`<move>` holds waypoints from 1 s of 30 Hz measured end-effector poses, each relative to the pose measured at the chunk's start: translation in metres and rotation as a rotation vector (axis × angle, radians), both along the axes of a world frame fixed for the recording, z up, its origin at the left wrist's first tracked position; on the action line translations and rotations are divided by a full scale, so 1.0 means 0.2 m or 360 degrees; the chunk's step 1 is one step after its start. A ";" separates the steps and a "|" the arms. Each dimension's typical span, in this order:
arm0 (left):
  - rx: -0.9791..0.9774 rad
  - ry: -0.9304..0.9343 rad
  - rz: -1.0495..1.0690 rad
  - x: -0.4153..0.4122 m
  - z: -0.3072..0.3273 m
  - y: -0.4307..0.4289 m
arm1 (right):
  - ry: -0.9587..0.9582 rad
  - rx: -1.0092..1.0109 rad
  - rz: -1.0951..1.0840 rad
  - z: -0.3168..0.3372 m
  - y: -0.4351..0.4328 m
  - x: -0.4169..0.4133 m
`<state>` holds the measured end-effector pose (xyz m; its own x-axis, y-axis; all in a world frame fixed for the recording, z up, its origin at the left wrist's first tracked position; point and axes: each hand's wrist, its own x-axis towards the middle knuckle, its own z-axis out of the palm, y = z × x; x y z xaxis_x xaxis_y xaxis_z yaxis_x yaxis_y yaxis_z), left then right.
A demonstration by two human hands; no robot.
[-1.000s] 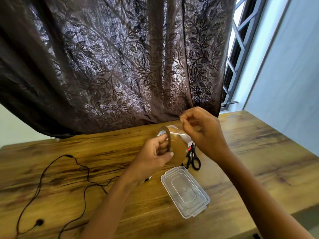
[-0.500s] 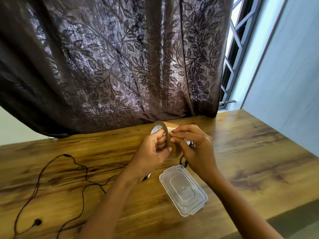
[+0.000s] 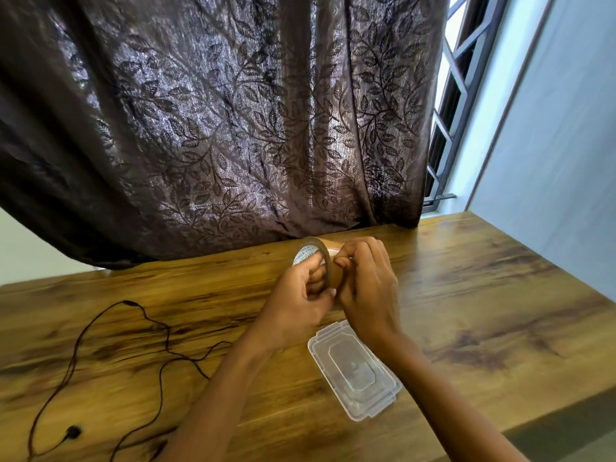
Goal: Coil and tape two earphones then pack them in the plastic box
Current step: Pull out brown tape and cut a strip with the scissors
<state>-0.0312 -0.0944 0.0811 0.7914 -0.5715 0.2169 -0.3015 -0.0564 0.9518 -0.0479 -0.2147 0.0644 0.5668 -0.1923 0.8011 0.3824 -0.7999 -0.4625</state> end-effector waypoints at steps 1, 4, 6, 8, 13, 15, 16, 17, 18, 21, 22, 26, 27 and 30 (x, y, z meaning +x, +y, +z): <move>0.0014 -0.0001 0.0006 0.00 0.00 0.01 | 0.0038 0.0018 0.0016 0.01 -0.01 0.00; 0.0058 -0.0020 0.0033 0.01 -0.02 0.01 | 0.0205 0.0114 0.0070 0.06 -0.06 0.01; 0.0077 -0.0038 0.0041 0.00 -0.01 0.02 | 0.0310 0.0155 0.0148 0.08 -0.09 0.01; 0.0121 -0.0071 0.0012 0.01 -0.01 0.03 | 0.0397 0.0192 0.0242 0.10 -0.13 0.01; 0.0211 -0.0055 -0.0102 0.02 0.02 0.06 | 0.0652 0.0301 0.0417 0.13 -0.19 0.02; 0.0262 -0.0062 -0.0175 0.02 0.04 0.07 | 0.0649 0.0292 0.0429 0.14 -0.21 0.03; 0.0297 -0.0061 -0.0205 0.02 0.04 0.08 | 0.0658 0.0271 0.0443 0.15 -0.22 0.03; 0.0320 -0.0041 -0.0233 0.03 0.04 0.08 | 0.0681 0.0240 0.0467 0.16 -0.23 0.03; 0.0334 -0.0010 -0.0251 0.03 0.04 0.09 | 0.0709 0.0209 0.0499 0.16 -0.24 0.03; 0.0380 0.0025 -0.0345 0.03 0.06 0.11 | 0.0759 0.0103 0.0535 0.19 -0.27 0.03; 0.0391 0.0013 -0.0390 0.02 0.07 0.11 | 0.0757 0.0097 0.0525 0.20 -0.28 0.03; 0.0354 0.0048 -0.0434 0.01 0.05 0.13 | 0.0789 0.0105 0.0519 0.22 -0.31 0.05; 0.0336 0.0068 -0.0421 0.01 0.02 0.13 | 0.0810 0.0112 0.0541 0.23 -0.31 0.05; 0.0257 0.0154 -0.0310 0.02 -0.04 0.13 | 0.0861 0.0190 0.0673 0.27 -0.30 0.03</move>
